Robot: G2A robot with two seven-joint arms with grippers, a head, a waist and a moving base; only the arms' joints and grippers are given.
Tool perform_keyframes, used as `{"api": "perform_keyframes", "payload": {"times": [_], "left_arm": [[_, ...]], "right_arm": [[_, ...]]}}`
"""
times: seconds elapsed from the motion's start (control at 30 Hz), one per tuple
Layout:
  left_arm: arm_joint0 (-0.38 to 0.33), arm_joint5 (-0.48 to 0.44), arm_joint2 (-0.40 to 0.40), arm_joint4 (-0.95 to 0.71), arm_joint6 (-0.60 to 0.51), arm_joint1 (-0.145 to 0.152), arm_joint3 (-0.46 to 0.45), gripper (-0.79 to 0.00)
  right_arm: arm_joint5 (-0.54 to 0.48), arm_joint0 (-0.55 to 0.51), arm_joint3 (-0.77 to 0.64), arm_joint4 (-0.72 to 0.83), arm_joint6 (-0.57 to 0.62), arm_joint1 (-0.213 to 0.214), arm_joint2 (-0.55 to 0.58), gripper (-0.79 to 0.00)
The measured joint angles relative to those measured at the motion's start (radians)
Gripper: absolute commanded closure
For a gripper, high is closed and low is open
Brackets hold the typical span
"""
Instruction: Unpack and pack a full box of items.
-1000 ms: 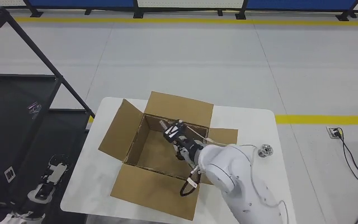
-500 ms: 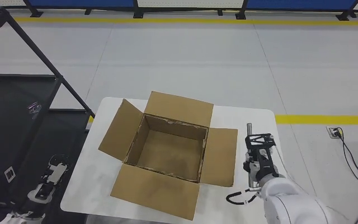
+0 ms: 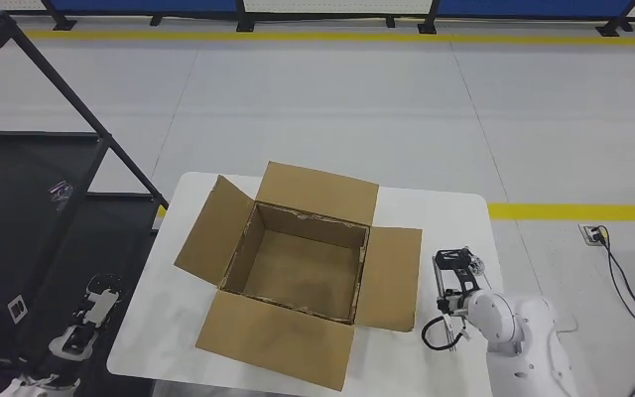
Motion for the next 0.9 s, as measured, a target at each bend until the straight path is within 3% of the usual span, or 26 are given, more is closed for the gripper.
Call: {"api": "perform_keyframes", "payload": {"times": [0.13,0.5,0.67,0.9], "left_arm": [[0.000,0.000,0.000,0.000,0.000,0.000,0.000,-0.785],[0.000,0.000,0.000,0.000,0.000,0.000,0.000,-0.785],[0.000,0.000,0.000,0.000,0.000,0.000,0.000,-0.785],[0.000,0.000,0.000,0.000,0.000,0.000,0.000,-0.785]], "right_arm": [[-0.027,0.018,0.054,-0.007,-0.010,0.007,-0.005,0.000],[0.027,0.057,0.141,-0.056,-0.036,0.019,-0.028,0.000],[0.039,0.071,0.176,-0.041,-0.070,0.024,-0.022,-0.129],[0.030,0.100,0.231,-0.010,-0.085,0.033,-0.018,-0.163]]}}
